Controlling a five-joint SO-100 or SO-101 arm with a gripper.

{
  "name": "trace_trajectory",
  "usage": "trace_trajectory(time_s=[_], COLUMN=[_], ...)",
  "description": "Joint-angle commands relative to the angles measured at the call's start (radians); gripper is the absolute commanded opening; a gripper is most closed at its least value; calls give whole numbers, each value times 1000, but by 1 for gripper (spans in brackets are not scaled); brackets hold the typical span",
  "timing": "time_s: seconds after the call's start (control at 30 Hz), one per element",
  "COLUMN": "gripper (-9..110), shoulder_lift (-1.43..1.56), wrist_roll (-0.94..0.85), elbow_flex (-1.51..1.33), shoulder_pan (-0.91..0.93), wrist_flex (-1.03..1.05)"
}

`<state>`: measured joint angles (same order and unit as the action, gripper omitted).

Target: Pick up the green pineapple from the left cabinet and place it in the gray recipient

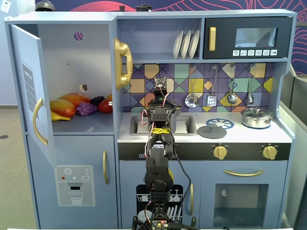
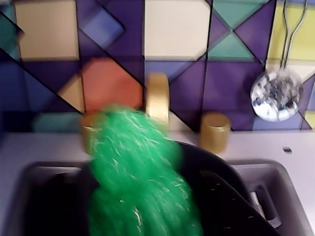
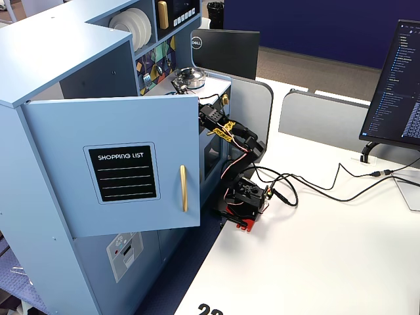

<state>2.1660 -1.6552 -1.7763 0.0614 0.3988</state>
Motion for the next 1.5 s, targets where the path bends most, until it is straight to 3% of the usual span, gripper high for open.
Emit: trace_trajectory(time_s=[0.0,0.17,0.33,0.4,0.5,0.63,0.8,0.9,0.97,1.27,1.47], gripper=[43,38,28,23,19,15,13,12,11,5,1], shoulder_lift=[-17,209,632,784,951,997,828,785,850,1012,1012], wrist_roll=[12,32,32,-63,-118,12,161,183,183,100,120], elbow_flex=[91,51,-8,-84,-275,-620,-980,-1131,-1204,-1226,-1226], shoulder_pan=[48,26,-37,-29,11,15,-20,-54,-61,-3,-3], wrist_flex=[-9,112,816,1092,1292,1164,632,471,514,1062,1132])
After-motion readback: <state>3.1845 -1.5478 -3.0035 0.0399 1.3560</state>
